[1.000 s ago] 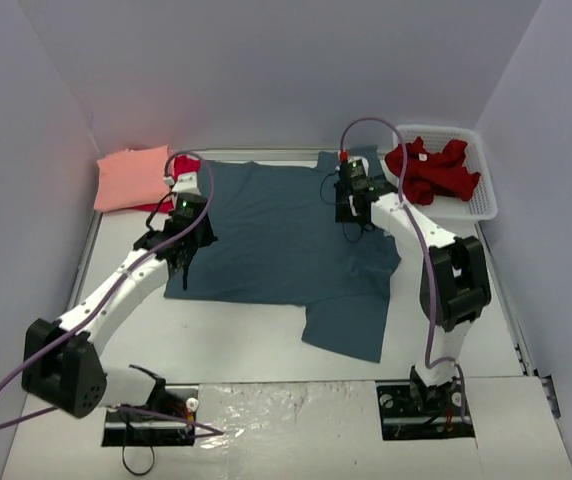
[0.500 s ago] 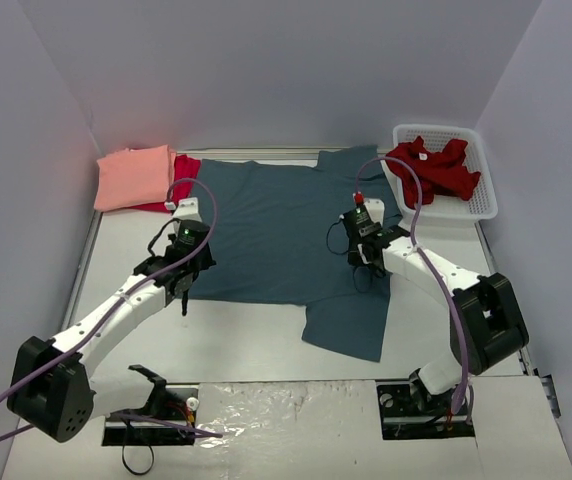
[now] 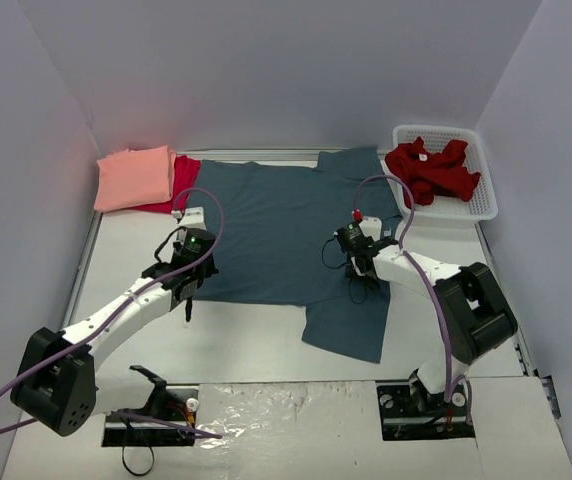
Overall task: Fold and stack the t-shirts
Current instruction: Flatten out the tshirt
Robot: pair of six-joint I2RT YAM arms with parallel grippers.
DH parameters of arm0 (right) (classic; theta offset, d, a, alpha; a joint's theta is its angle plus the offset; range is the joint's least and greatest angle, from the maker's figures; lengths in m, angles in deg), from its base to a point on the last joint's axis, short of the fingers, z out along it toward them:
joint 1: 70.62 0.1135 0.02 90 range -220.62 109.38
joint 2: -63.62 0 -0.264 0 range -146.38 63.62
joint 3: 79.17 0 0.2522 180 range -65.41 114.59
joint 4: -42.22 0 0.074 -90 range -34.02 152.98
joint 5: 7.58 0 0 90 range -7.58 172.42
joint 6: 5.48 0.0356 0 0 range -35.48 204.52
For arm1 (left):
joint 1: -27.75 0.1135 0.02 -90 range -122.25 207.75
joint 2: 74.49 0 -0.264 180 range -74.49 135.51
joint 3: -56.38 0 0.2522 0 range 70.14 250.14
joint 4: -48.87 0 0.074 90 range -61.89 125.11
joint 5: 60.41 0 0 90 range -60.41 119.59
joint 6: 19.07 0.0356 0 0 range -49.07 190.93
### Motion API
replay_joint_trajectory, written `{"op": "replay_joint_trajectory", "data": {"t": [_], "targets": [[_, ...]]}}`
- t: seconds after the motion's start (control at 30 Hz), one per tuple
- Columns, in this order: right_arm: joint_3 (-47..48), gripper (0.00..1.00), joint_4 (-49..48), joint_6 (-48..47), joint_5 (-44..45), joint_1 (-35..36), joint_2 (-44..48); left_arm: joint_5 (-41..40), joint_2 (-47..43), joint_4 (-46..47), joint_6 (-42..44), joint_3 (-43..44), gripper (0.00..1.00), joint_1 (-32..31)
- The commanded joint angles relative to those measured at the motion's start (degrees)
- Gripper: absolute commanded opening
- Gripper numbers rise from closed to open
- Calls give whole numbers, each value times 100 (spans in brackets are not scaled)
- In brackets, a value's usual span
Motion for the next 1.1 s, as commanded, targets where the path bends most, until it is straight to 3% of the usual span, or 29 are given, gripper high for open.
{"op": "replay_joint_trajectory", "data": {"t": [0.0, 0.3, 0.8, 0.93, 1.03, 1.07], "targets": [[-167, 8, -146, 202, 184, 29, -240, -170, -45, 158, 80, 37, 2, -20], [-642, 1, -437, 632, 17, 29, -575, -152, -37, 194, 141, 20, 2, -91], [-1169, 0, 318, 1389, 386, 20, 629, -126, -1, 185, 176, 55, 2, -222], [-1117, 18, 433, 1415, 403, 29, 875, -135, -19, 194, 185, 55, 2, -249], [-985, 25, 626, 1459, 526, 47, 998, -135, -45, 185, 176, 55, 2, -258], [-941, 39, 679, 1477, 570, 55, 1033, -143, -54, 185, 176, 55, 3, -258]]}}
